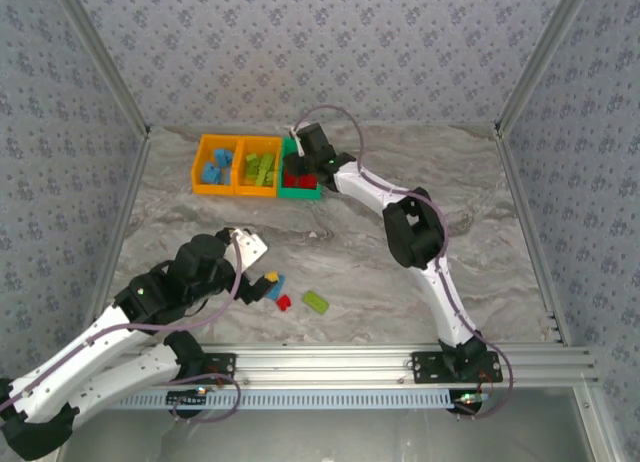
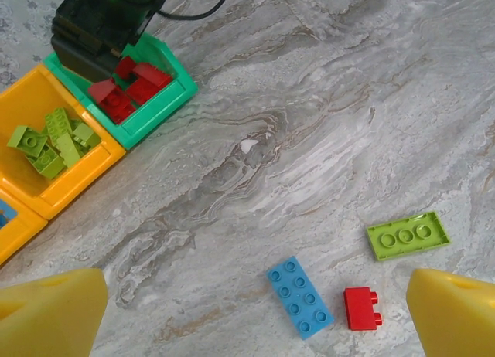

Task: Sort the legos into containers by color

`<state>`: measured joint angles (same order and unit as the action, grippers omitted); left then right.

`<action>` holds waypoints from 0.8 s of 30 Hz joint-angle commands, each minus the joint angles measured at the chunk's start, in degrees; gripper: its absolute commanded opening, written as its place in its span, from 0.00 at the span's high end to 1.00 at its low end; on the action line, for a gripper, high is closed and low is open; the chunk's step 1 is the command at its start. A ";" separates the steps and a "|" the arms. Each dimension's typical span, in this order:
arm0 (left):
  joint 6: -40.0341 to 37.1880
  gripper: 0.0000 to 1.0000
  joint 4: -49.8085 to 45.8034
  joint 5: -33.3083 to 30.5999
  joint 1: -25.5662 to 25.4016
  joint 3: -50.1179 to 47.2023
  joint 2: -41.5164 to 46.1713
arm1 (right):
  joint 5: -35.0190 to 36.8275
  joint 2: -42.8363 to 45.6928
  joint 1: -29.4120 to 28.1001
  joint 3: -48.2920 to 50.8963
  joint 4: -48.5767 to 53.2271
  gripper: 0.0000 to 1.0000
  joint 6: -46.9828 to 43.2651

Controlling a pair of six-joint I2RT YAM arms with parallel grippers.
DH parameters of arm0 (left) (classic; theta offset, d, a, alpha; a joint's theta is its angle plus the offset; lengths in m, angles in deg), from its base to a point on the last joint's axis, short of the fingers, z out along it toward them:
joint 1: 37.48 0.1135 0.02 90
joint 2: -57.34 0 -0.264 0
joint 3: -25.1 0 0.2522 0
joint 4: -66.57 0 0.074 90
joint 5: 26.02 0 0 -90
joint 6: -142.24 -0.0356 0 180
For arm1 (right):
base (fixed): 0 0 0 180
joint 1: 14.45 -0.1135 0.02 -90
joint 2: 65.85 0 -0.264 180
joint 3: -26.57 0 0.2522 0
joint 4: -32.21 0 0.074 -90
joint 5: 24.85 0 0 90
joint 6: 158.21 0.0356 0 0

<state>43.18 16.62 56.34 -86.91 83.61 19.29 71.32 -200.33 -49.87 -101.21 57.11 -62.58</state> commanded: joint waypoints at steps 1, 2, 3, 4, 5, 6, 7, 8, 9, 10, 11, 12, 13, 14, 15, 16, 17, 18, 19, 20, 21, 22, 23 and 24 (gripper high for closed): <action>1.94 0.01 1.21 -1.84 0.62 0.21 -0.23 | -2.06 11.74 -0.50 4.60 3.25 0.31 -0.74; 2.52 0.01 1.30 -2.07 0.77 0.26 -0.24 | -3.22 14.68 -0.71 6.91 4.16 0.29 -0.96; 3.68 0.01 1.37 -2.44 1.05 0.55 -0.27 | -4.51 17.29 -0.86 9.07 5.08 0.28 -1.13; 5.49 0.01 1.30 -3.21 1.49 1.03 -0.56 | -6.34 20.41 -1.17 11.68 6.09 0.26 -1.40; 7.66 0.01 1.09 -4.76 1.67 1.61 -0.89 | -7.80 23.27 -1.46 14.30 7.02 0.24 -1.72; 11.13 0.01 0.84 -7.04 1.69 2.40 -1.55 | -10.07 26.56 -1.82 17.46 8.05 0.22 -2.20; 14.78 0.01 0.47 -8.50 1.65 3.01 -2.49 | -11.82 29.86 -2.53 20.41 9.64 0.20 -2.87; 18.15 0.01 0.19 -9.23 1.69 3.39 -3.38 | -13.22 32.44 -3.29 22.69 11.24 0.17 -3.33; 21.91 0.01 -0.23 -9.72 1.70 3.84 -4.89 | -14.42 35.14 -4.31 25.33 13.53 0.15 -3.95; 25.33 0.01 -0.30 -9.89 1.66 4.10 -6.53 | -15.51 38.24 -5.45 27.80 15.72 0.13 -4.51; 27.83 0.03 -0.22 -9.86 1.68 4.20 -8.12 | -16.35 40.53 -6.76 30.07 17.20 0.11 -4.61; 30.27 0.04 -0.07 -9.98 1.70 4.44 -10.21 | -17.93 43.19 -8.08 32.92 18.69 0.09 -4.54; 32.15 0.06 -0.16 -10.11 1.71 4.79 -12.74 | -20.07 45.68 -8.94 35.88 19.42 0.07 -4.17; 33.46 0.06 -0.40 -10.21 1.73 5.16 -14.99 | -22.38 47.80 -9.96 38.60 19.54 0.07 -3.56; 34.81 0.07 -0.90 -10.27 1.81 5.58 -17.58 | -24.41 50.11 -10.89 41.57 19.04 0.05 -2.55; 36.21 0.08 -1.16 -10.33 1.93 5.75 -20.31 | -25.30 52.45 -11.82 44.60 18.30 0.03 -1.32; 37.51 0.09 -1.10 -10.22 2.08 5.70 -22.48 | -25.27 54.37 -12.63 47.71 17.40 0.01 -0.03; 38.85 0.10 -0.83 -9.57 2.21 5.47 -24.85 | -24.74 56.32 -13.15 50.79 16.26 0.00 1.75; 39.84 0.11 -0.37 -8.58 2.31 5.22 -27.18 | -23.94 58.73 -13.55 53.52 15.02 0.00 3.59; 40.59 0.11 0.23 -7.49 2.35 5.09 -29.15 | -23.24 60.45 -13.62 55.86 13.92 0.00 5.17; 41.41 0.12 0.80 -5.76 2.42 5.02 -31.29 | -22.46 62.62 -13.60 58.55 12.57 0.00 6.98; 41.73 0.13 1.50 -4.28 2.41 4.88 -33.40 | -21.54 64.52 -13.60 61.00 11.35 0.00 8.66; 41.98 0.15 2.12 -3.35 2.45 4.70 -34.96 | -20.92 66.11 -13.45 62.83 10.65 0.00 9.74; 42.42 0.17 2.62 -2.88 2.46 4.53 -36.65 | -20.45 67.85 -13.29 64.87 9.83 0.00 10.83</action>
<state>81.60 17.50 50.13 -84.72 88.05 -14.93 49.70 -136.94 -63.45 -39.26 70.49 -57.49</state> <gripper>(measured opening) 0.845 0.998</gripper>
